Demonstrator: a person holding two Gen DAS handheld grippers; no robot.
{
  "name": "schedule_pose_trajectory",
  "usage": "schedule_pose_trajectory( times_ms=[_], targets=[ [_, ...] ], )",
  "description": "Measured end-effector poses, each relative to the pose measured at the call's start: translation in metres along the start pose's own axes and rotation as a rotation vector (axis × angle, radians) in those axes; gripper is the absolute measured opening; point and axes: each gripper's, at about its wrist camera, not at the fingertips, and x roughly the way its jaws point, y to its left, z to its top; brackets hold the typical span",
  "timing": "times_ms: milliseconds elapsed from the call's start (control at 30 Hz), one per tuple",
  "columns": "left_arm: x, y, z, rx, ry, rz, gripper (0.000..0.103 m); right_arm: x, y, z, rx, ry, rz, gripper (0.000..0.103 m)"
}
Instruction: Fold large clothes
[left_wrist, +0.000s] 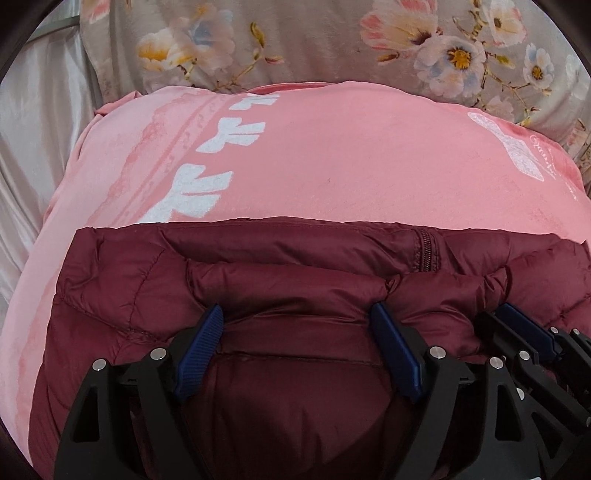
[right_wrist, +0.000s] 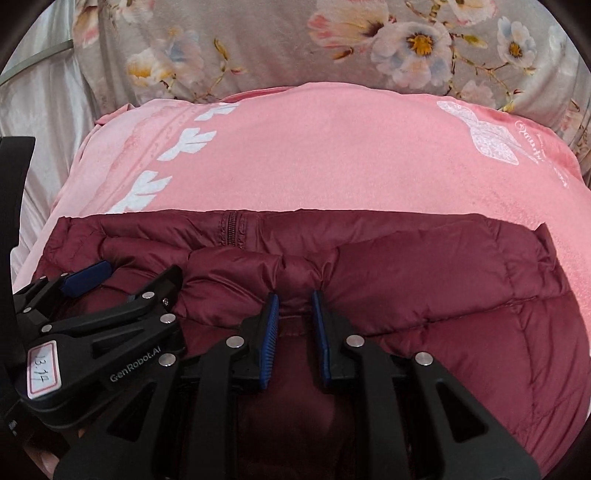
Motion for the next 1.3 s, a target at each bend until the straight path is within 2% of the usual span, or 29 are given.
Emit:
schedule_pose_trajectory(
  times_ms=[733, 900, 1000, 1100, 1167, 1300],
  targets=[
    [0.009, -0.004, -0.001, -0.002, -0.002, 0.032, 0.084, 0.007, -0.001, -0.002, 0.018, -0.022, 0.004, 0.018],
    [0.008, 0.002, -0.001, -0.026, -0.008, -0.008, 0.084, 0.007, 0.0, -0.001, 0.017, -0.019, 0.0, 0.018],
    [-0.005, 0.02, -0.002, -0.084, 0.005, -0.078, 0.084, -0.009, 0.005, -0.002, 0.008, -0.011, -0.024, 0.018],
    [-0.039, 0.051, -0.015, -0.169, -0.004, -0.126, 0.083, -0.042, 0.014, -0.008, 0.026, -0.029, 0.054, 0.021],
    [-0.057, 0.066, -0.023, -0.191, -0.01, -0.132, 0.083, -0.062, 0.028, -0.018, 0.009, -0.036, 0.095, 0.021],
    [-0.082, 0.11, -0.054, -0.249, 0.021, -0.092, 0.083, -0.075, 0.053, -0.038, -0.058, -0.024, 0.106, 0.021]
  ],
)
